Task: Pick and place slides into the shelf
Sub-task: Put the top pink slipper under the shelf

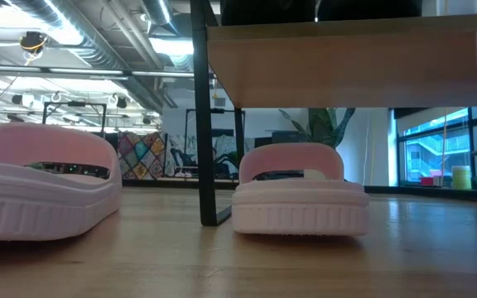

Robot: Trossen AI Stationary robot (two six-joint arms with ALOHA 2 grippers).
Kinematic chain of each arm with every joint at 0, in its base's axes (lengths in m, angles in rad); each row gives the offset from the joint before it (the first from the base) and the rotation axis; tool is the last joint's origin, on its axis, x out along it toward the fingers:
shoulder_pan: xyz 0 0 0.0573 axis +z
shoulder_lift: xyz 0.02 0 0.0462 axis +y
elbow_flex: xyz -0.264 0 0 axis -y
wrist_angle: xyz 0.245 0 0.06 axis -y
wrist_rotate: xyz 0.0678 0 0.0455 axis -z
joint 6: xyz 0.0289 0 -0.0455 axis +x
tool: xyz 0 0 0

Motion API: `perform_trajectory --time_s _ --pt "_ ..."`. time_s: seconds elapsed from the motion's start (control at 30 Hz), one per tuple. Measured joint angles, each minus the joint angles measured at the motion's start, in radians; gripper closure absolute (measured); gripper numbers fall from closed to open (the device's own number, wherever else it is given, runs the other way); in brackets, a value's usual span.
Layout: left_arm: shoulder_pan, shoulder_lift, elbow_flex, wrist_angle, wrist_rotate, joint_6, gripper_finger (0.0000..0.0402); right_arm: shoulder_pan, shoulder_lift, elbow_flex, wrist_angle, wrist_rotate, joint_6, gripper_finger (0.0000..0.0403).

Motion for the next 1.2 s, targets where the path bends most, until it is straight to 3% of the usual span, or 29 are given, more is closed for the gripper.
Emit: perform_trajectory --time_s 0.43,0.9,1.2 --pt "0.0 0.0 0.0 0.0 0.001 -0.002 0.0401 -0.001 0.034 0.0 0.02 -0.001 0.009 0.0213" --pt "0.0 0.001 0.0 0.004 -0.007 -0.002 0.0395 -0.013 0.034 0.0 0.0 -0.007 0.008 0.0328" --pt "0.006 0.007 -0.004 0.0 -0.015 -0.002 0.0365 -0.015 0.04 -0.003 -0.026 -0.01 0.011 0.035"
